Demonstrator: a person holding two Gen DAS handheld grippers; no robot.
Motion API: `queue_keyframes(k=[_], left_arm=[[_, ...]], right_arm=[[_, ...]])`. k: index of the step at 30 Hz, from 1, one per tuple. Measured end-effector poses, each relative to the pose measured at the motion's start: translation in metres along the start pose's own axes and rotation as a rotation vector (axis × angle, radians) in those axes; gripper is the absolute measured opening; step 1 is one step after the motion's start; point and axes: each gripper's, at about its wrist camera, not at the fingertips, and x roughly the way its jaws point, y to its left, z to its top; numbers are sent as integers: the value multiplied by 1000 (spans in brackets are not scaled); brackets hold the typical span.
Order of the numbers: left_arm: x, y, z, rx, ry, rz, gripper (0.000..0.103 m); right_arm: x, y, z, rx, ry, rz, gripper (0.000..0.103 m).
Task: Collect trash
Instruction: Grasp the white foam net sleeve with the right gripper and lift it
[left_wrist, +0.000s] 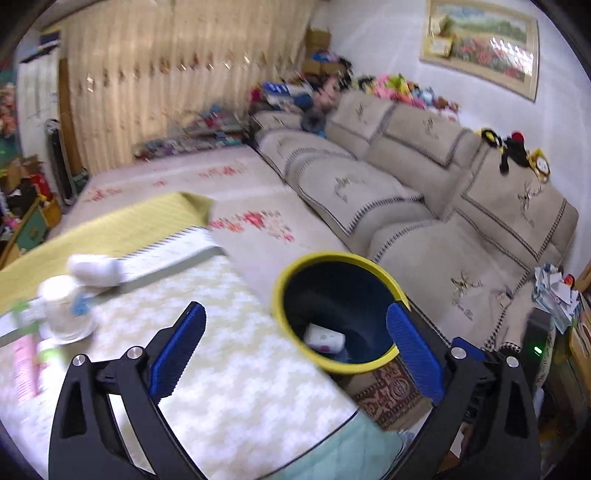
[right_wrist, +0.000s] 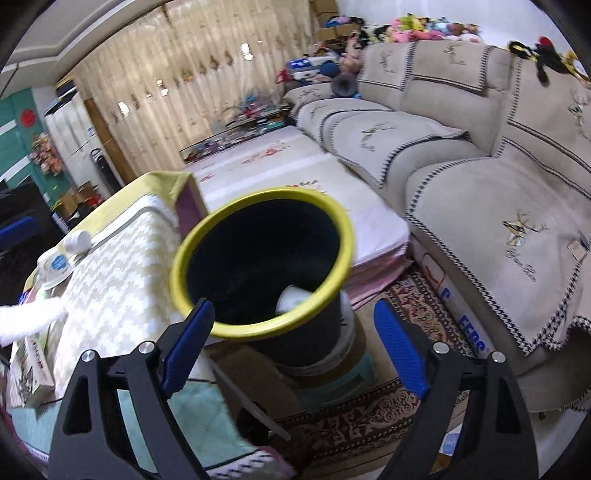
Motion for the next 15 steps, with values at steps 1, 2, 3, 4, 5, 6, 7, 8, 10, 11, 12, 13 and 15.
queue_keyframes(k=[1,2,3,4,5,6,7,8,10,11,12,13,15], left_arm=[[-16,9,-4,-6,-19,16,98],[-32,20,-9,-14,-35,31,98],[-52,33,-15,-27,-48,47,98],[-67,45,-21,-41,-57,62,98],[-78,55,-24,-53,-62,78,98],[-91,68,-30,-72,-69,107,98],[-106,84,-38,-96,-77,145,98],[-119,96,-45,-115,-83,178,98],[-141,123,-59,-162,-91,253,98],[-152,136,-66,-186,-96,286,98],[-159,145,-71,-203,-101,311,98],[-171,161,-79,-227,-111,351,98],[-186,179,-89,-258,-128,398,98]], right_arm=[[0,8,-1,-14,3,12,84],[0,19,-2,-32,8,29,84],[1,31,-3,-51,15,48,84],[1,39,-4,-65,18,61,84],[2,52,-5,-88,23,83,84],[2,66,-7,-112,28,108,84],[1,76,-10,-128,32,126,84],[1,91,-12,-154,37,153,84],[-2,125,-17,-213,45,209,84],[-4,138,-20,-235,47,230,84],[-6,156,-23,-266,49,260,84],[-9,167,-24,-286,49,280,84],[-18,199,-29,-340,45,341,84]])
